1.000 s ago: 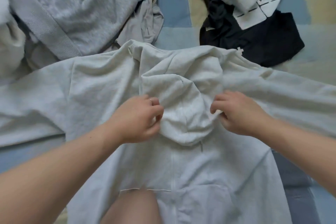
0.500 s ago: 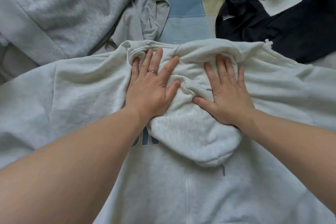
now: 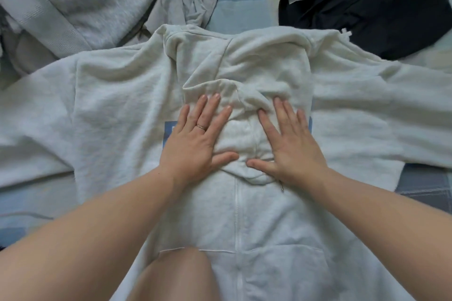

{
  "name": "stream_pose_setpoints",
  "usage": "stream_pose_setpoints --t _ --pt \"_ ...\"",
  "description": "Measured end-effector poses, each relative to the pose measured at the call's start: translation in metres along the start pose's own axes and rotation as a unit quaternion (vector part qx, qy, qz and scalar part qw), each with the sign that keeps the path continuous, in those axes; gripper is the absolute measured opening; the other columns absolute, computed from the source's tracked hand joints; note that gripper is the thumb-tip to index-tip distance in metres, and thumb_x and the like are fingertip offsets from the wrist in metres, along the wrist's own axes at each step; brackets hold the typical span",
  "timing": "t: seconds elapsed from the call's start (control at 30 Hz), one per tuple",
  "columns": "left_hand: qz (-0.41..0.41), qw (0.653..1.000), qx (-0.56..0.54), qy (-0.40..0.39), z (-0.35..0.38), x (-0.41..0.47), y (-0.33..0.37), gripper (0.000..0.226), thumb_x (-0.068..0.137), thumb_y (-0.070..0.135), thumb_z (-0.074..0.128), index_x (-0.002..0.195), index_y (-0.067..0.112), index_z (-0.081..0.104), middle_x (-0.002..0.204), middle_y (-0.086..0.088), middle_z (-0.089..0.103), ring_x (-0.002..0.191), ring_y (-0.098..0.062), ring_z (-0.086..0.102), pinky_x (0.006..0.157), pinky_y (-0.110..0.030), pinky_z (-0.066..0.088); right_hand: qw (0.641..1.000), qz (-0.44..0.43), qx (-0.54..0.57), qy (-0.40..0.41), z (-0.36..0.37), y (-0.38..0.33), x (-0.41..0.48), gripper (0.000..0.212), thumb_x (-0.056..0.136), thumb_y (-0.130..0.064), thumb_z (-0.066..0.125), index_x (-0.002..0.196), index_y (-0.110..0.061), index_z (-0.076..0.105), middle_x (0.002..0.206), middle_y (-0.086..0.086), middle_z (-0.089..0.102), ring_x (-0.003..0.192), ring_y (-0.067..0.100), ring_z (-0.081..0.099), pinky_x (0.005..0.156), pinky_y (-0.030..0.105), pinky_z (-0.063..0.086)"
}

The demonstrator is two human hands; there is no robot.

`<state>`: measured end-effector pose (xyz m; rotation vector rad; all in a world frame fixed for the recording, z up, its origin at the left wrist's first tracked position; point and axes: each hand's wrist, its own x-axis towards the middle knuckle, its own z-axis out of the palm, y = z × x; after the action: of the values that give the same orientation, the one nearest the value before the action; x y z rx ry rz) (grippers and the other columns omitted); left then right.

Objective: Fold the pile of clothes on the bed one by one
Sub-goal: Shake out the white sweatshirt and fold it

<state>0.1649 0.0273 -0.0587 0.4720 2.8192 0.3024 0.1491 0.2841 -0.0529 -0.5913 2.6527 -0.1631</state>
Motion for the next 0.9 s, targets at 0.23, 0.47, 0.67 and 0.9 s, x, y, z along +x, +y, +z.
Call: stream_pose_setpoints --t 0.23,0.47,0.67,0.9 --pt "-0.011 0.997 0.008 -0.071 -0.036 -0.013 0.028 0.104 0.081 0.089 0.027 0.161 0.032 -0.006 0.167 -0.003 -0.022 0.153 -0.022 -0.022 0.124 -0.047 -0.011 0.999 0.01 0.007 -0.046 -0.029 -0.017 -0.028 0.116 0.07 -0.095 0.017 0.158 -0.028 -0.017 0.164 0.009 -0.029 0.151 0.025 -0.027 0.124 0.048 -0.012" --pt "-0.104 0.982 0.011 -0.158 -0.005 -0.033 0.059 0.105 0.077 0.086 0.028 0.155 0.037 -0.023 0.161 -0.003 -0.036 0.149 -0.023 -0.033 0.122 -0.053 -0.012 0.997 0.054 0.047 -0.019 0.016 -0.017 -0.062 0.112 0.071 -0.093 0.012 0.159 -0.03 -0.015 0.161 0.008 -0.036 0.147 0.021 -0.035 0.122 0.049 -0.015" --pt "-0.106 0.983 0.003 -0.152 0.0 -0.027 0.054 0.109 0.078 0.085 0.04 0.153 0.041 -0.026 0.159 -0.001 -0.04 0.146 -0.024 -0.038 0.118 -0.053 -0.02 0.998 0.044 0.036 -0.02 0.017 -0.013 -0.056 0.113 0.075 -0.094 0.025 0.157 -0.03 -0.019 0.159 0.009 -0.038 0.146 0.023 -0.037 0.121 0.051 -0.017" --pt "-0.114 0.989 -0.02 -0.095 -0.005 -0.044 0.07 0.1 0.088 0.078 0.041 0.157 0.036 -0.018 0.165 -0.003 -0.027 0.151 -0.023 -0.028 0.121 -0.056 -0.012 0.982 0.137 0.091 -0.096 0.003 -0.038 -0.071 0.11 0.081 -0.082 0.044 0.156 -0.035 -0.021 0.161 0.005 -0.036 0.149 0.023 -0.031 0.121 0.051 -0.015"
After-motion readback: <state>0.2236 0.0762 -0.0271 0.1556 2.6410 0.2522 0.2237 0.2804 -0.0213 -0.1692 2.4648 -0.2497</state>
